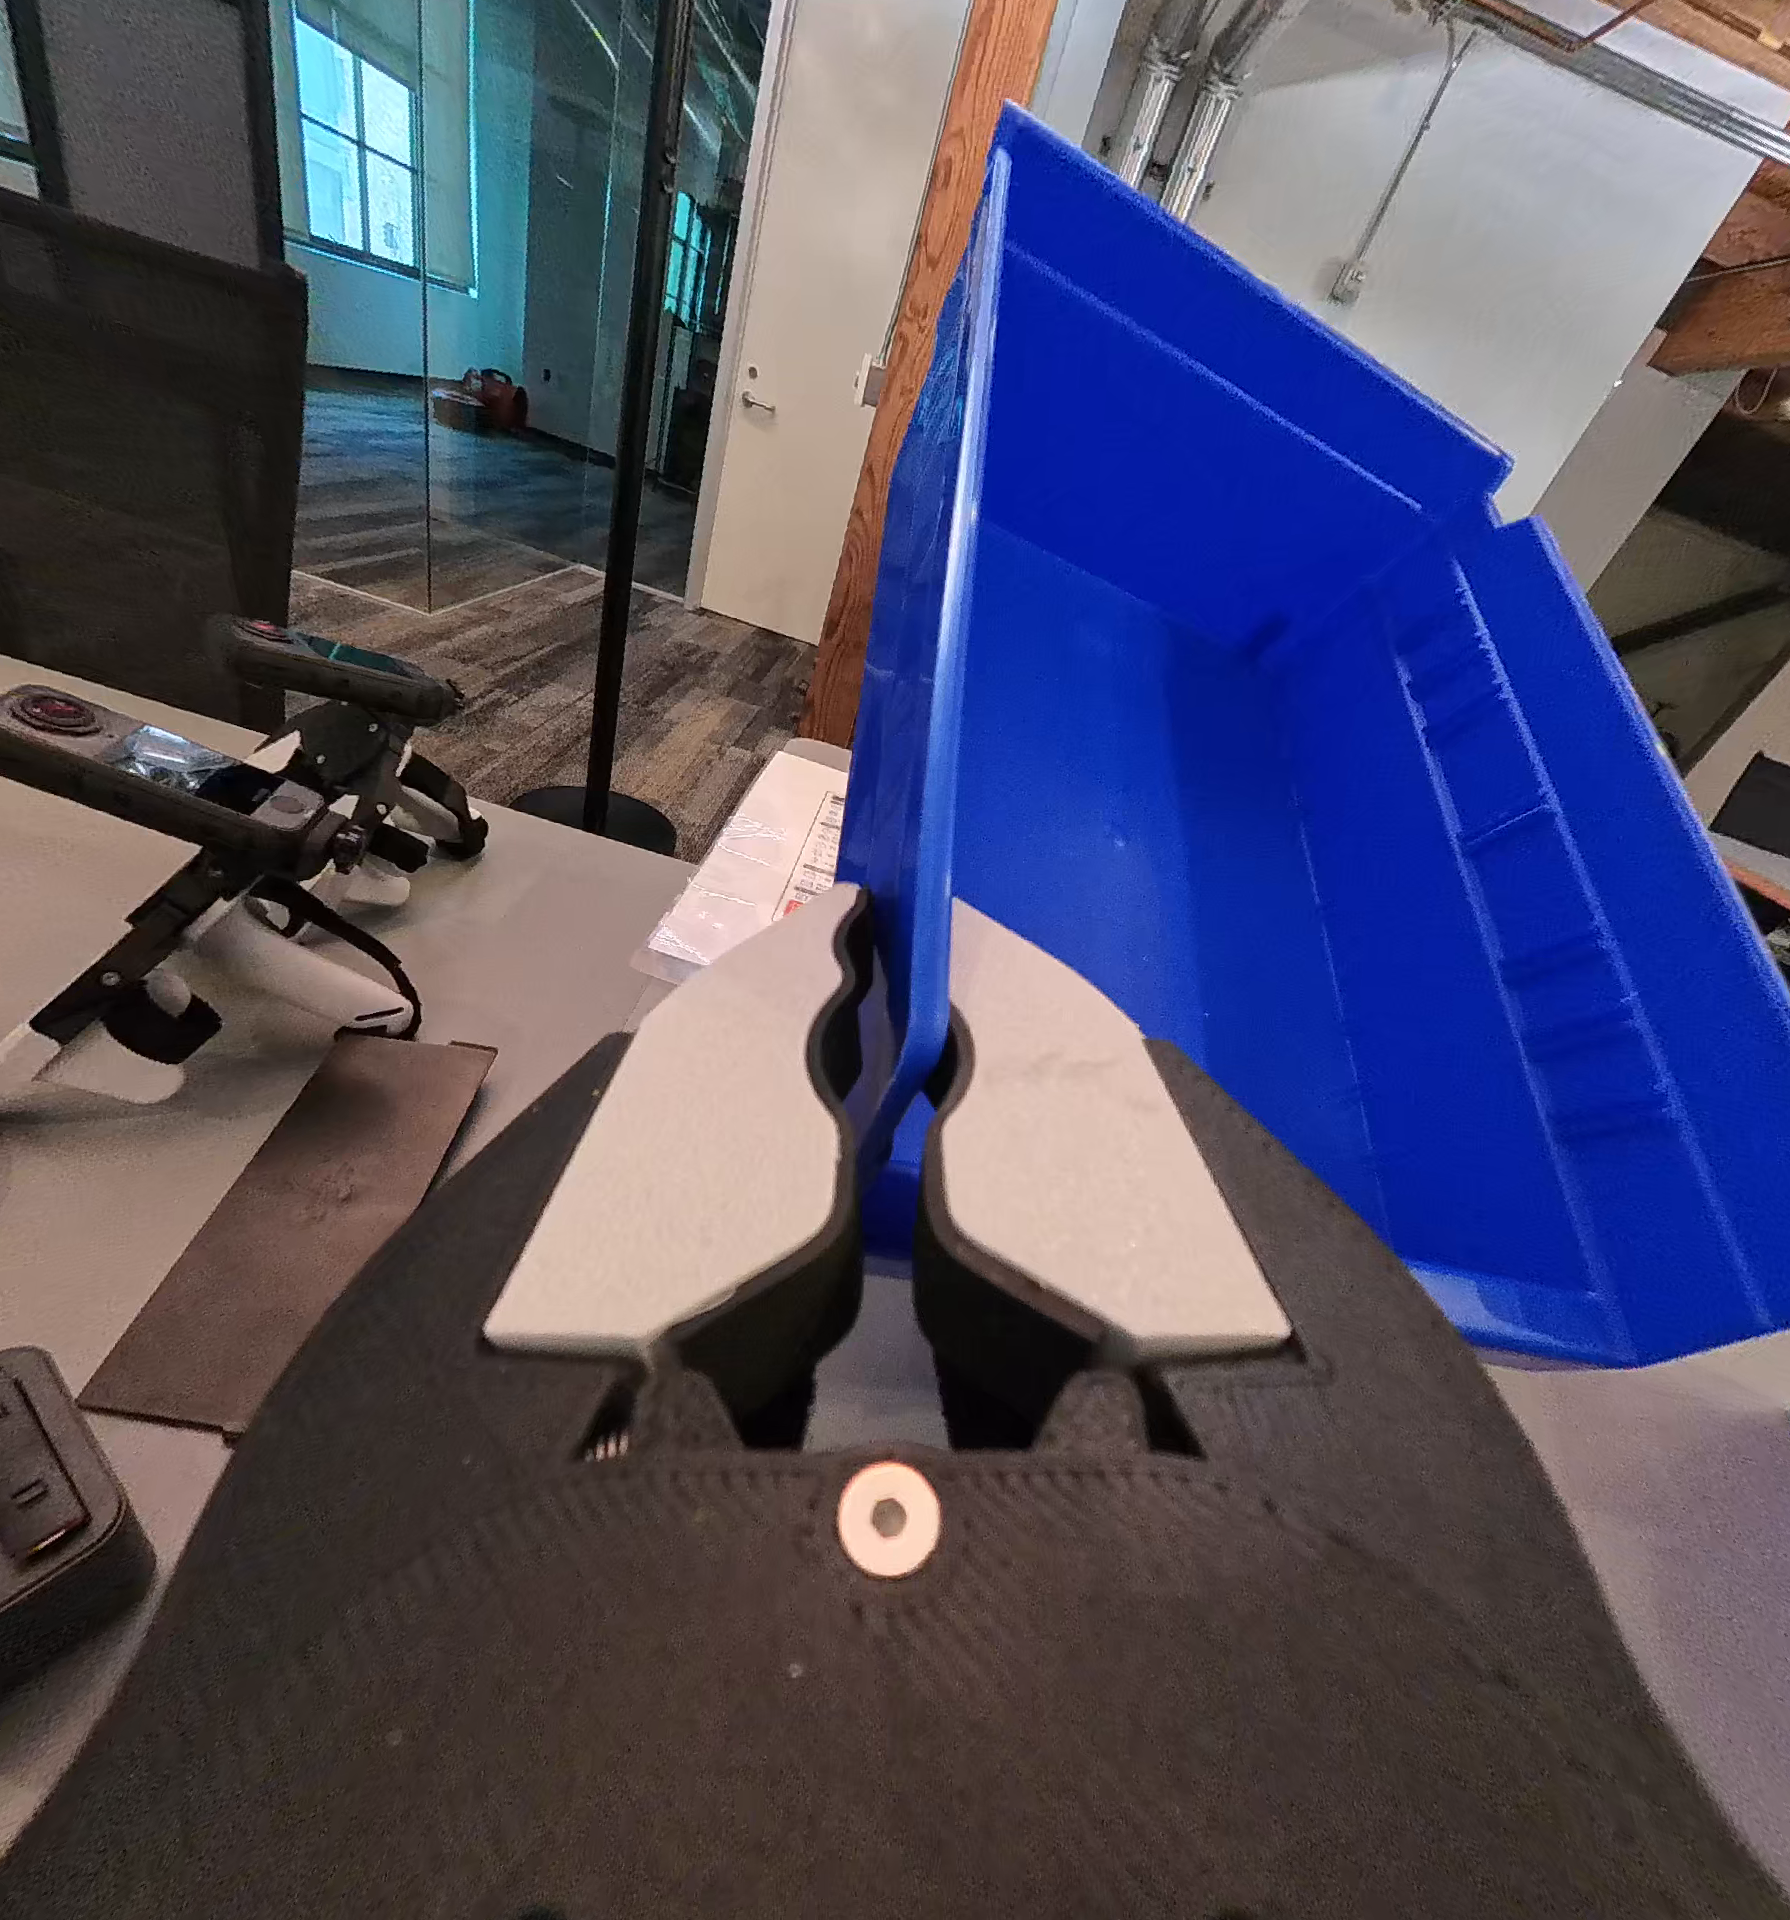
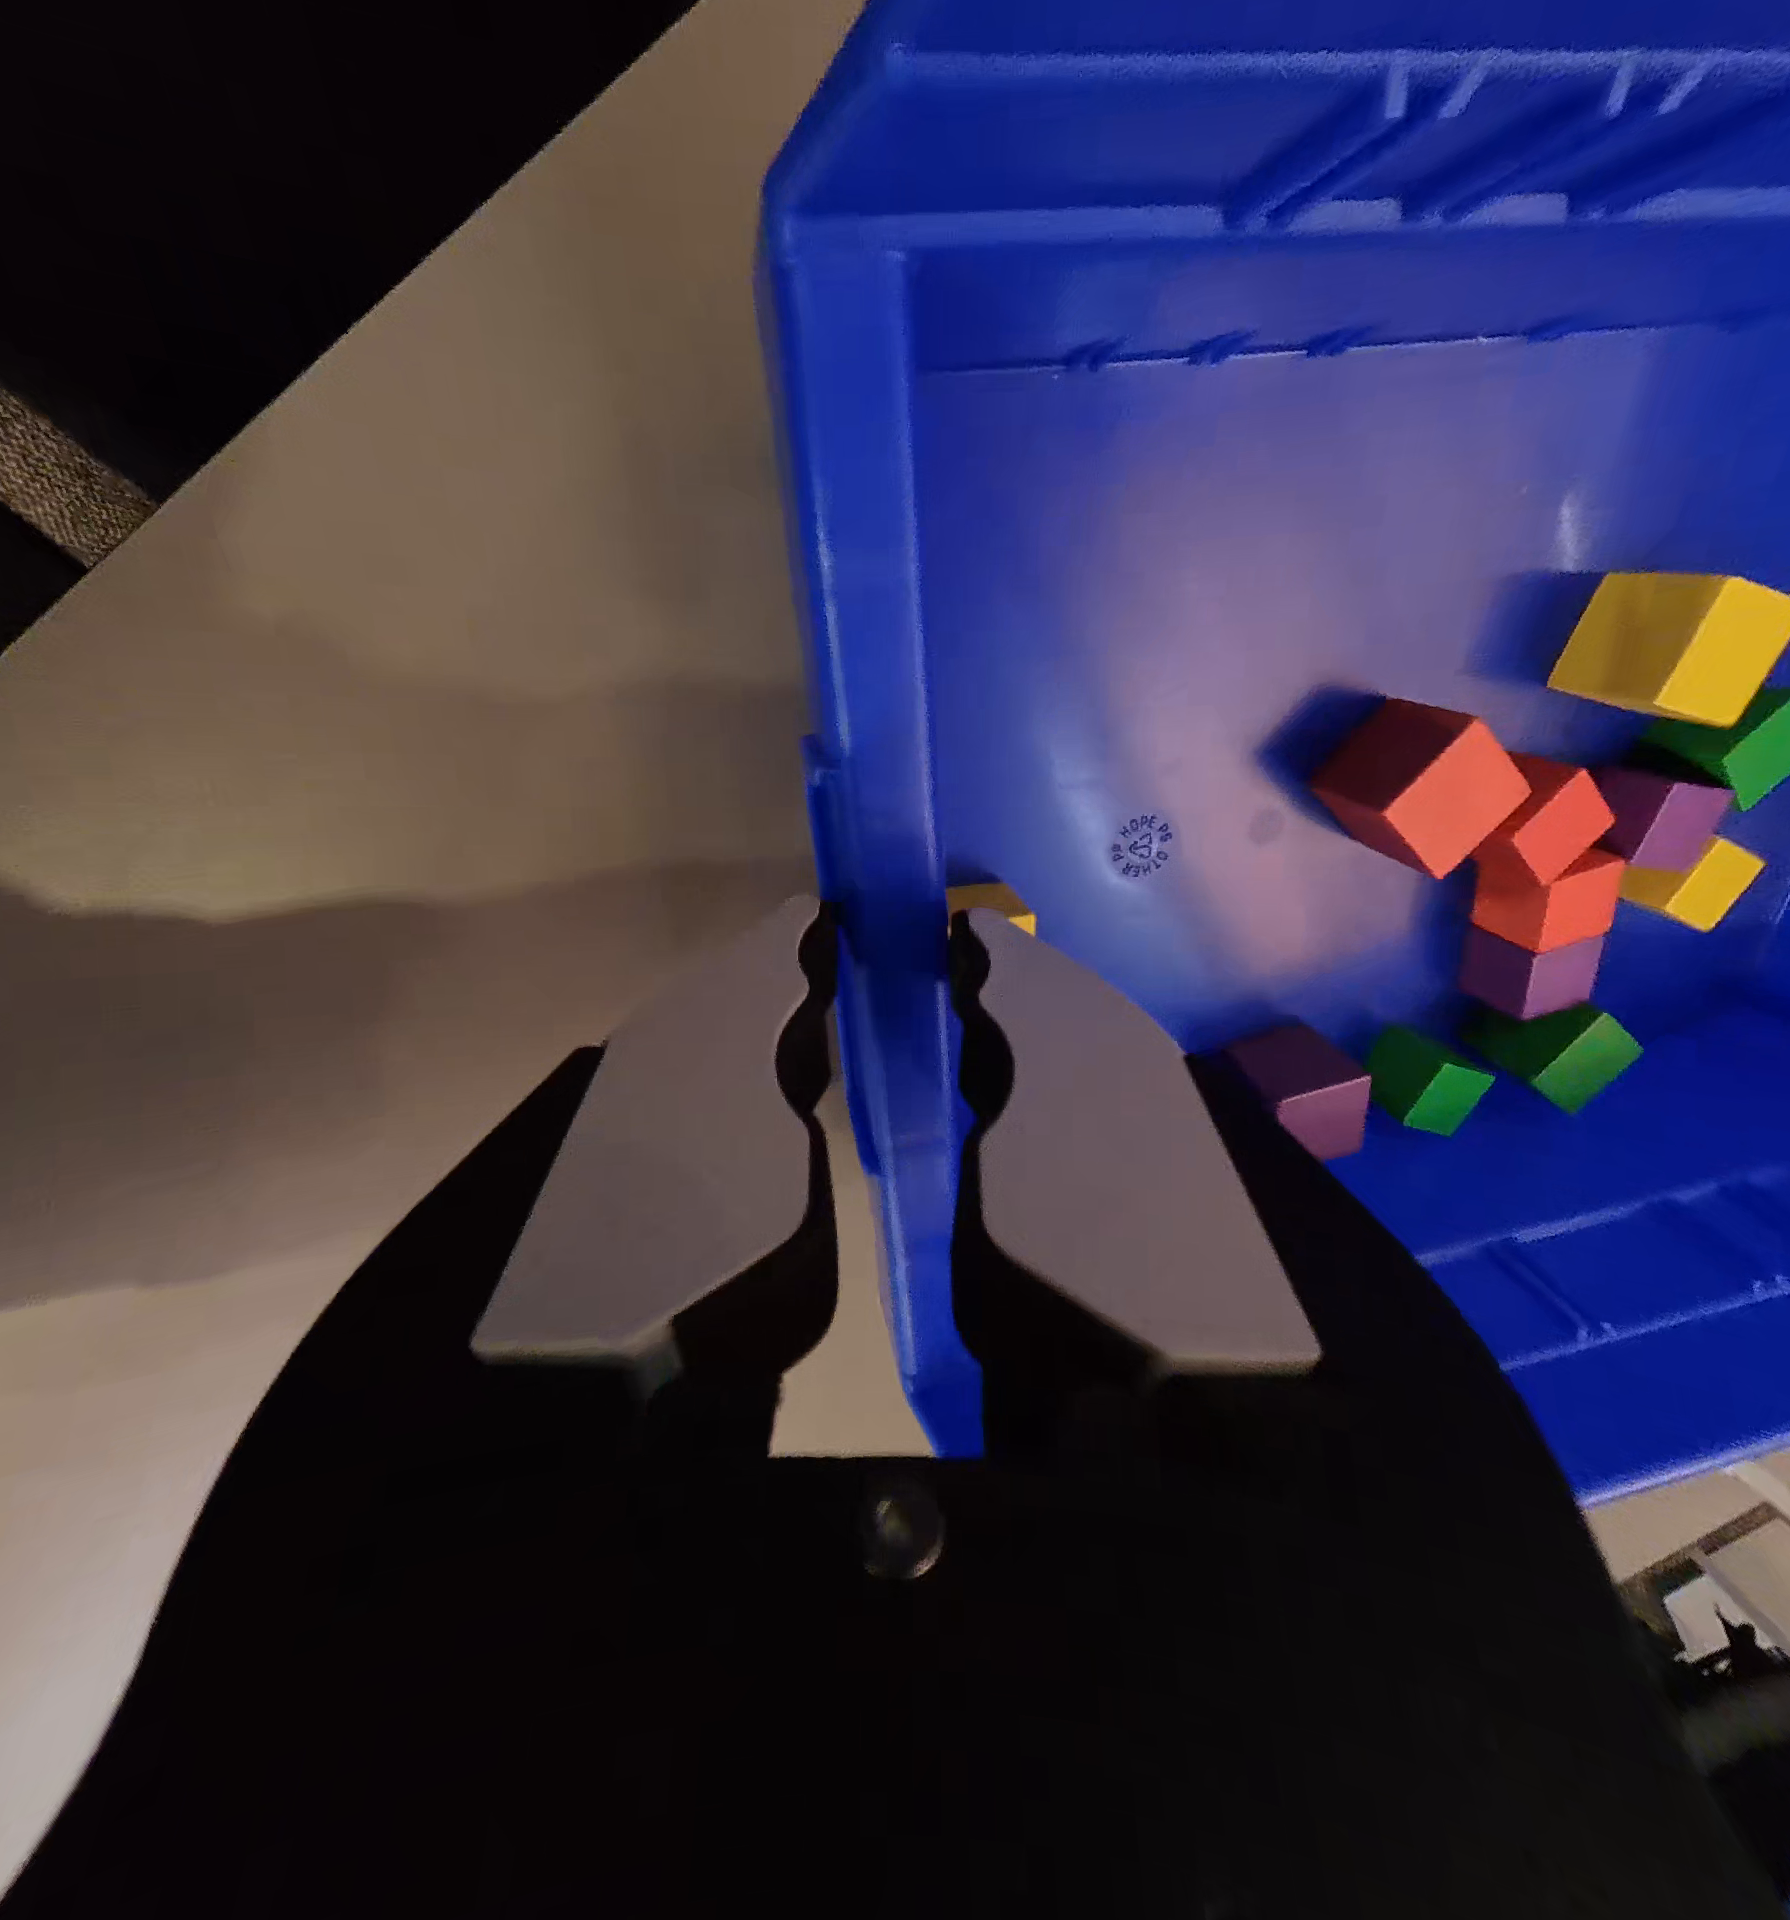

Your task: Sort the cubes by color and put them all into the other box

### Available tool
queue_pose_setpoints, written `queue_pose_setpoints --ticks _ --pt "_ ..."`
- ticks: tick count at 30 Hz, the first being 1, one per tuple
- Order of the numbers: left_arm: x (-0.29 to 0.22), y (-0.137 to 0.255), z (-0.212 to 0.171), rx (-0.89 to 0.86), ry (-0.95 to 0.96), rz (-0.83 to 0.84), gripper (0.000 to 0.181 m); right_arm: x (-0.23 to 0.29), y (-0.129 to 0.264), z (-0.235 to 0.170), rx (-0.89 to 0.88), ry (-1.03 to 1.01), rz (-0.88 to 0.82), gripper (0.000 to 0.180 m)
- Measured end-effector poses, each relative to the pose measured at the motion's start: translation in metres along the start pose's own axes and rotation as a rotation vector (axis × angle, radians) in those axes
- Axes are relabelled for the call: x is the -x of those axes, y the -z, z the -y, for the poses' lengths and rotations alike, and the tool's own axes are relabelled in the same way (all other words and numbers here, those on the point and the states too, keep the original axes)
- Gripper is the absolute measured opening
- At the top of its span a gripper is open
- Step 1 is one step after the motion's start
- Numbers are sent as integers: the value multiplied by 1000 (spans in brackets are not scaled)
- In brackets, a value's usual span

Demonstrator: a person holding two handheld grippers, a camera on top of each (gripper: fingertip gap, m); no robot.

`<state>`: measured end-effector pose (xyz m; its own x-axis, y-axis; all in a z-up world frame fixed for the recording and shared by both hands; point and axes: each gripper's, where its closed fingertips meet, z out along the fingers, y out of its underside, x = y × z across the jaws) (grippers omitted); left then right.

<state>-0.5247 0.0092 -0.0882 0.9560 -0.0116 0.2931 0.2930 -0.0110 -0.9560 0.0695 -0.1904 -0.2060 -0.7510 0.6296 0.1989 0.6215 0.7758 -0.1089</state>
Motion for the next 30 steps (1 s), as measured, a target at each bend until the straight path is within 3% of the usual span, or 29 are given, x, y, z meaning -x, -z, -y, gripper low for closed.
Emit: queue_pose_setpoints --ticks 6,11,22,30 --pt "6 4 6 -29 18 1 5 -20 -5 13 -40 -22 0 19" --pt "14 11 12 -50 14 22 5 -72 -18 25 -35 -76 -7 19" --pt "49 34 28 -123 40 96 5 -243 -56 50 15 -455 -14 19" --pt "63 43 32 -152 59 116 5 -378 -82 25 56 -823 -80 19"
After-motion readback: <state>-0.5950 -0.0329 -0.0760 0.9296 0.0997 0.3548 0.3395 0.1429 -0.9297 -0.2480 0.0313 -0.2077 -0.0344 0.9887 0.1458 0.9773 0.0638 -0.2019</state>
